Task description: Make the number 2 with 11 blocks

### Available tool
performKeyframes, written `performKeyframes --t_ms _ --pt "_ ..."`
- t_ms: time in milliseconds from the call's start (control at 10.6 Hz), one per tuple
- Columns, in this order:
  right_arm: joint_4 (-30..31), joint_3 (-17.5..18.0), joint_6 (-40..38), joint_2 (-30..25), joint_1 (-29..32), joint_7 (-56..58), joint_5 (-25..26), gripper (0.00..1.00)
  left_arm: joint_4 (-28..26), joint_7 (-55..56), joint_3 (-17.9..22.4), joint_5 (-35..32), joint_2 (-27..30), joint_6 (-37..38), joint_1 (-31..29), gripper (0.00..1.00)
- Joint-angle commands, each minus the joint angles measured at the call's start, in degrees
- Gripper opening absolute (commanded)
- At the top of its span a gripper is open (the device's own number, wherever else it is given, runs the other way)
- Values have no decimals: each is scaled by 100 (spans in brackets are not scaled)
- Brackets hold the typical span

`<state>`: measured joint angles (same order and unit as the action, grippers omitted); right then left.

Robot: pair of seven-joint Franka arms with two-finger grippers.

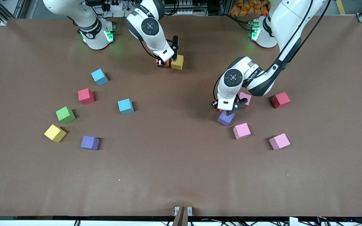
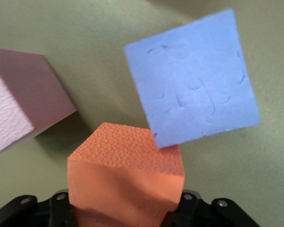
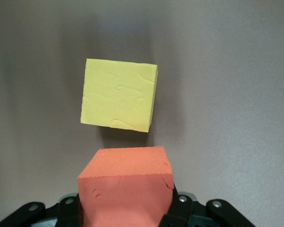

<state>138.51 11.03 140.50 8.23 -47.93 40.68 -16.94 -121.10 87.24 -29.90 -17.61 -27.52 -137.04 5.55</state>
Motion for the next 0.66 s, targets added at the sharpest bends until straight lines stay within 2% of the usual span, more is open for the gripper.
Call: performKeyframes --t_ms 0,94,283,566 --pt "62 4 109 -15 -41 -8 -160 36 -54 835 -139 -50 335 230 -71 13" --pt "45 4 144 -15 -58 -34 -169 37 -45 1161 -139 -50 361 230 -80 13" --pt "44 4 696 387 -154 -43 -169 37 -45 1654 -139 -50 370 239 -176 13" --pt "36 -5 288 285 -76 45 -169 37 -36 2173 -139 -23 370 239 -177 13"
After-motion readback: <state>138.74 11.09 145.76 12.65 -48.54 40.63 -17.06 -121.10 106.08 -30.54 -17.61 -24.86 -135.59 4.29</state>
